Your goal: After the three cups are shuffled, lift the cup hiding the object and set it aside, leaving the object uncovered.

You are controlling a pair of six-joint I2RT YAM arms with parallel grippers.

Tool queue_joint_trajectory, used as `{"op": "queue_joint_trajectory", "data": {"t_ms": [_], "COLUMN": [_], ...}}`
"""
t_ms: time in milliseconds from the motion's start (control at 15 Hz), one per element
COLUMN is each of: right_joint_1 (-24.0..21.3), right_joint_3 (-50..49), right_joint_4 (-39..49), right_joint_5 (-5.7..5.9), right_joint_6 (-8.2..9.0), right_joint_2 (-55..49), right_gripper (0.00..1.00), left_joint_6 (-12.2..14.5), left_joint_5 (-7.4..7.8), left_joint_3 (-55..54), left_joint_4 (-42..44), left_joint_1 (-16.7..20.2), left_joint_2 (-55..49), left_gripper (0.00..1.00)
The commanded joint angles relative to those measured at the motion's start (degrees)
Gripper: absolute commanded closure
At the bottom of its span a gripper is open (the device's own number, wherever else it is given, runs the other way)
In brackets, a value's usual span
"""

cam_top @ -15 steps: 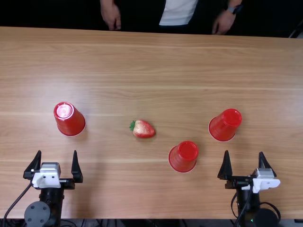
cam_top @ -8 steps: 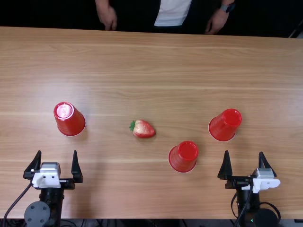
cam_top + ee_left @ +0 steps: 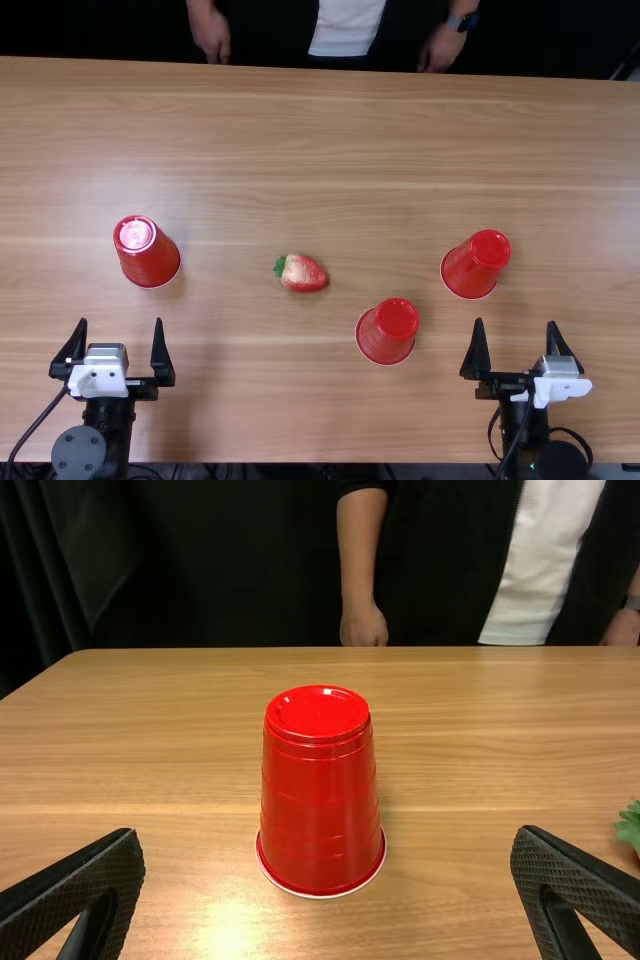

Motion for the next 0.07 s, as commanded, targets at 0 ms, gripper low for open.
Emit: {"op": "queue_joint_trajectory", "data": {"t_ms": [0], "right_joint_1": [-0.62], "right_joint_3": [-0.31], "right_joint_4": [0.33], "right_joint_5": [0.38], "right_joint_6": [-0.39], "right_joint_2": [-0.43], "right_gripper": [0.0], "left_joint_6": [0.53], "left_joint_5": [0.0], "left_joint_3": [-1.67], "left_joint_4": [-0.36], "left_joint_1": [-0.28], "left_joint_2": [-0.62], "left_gripper": [0.0]}}
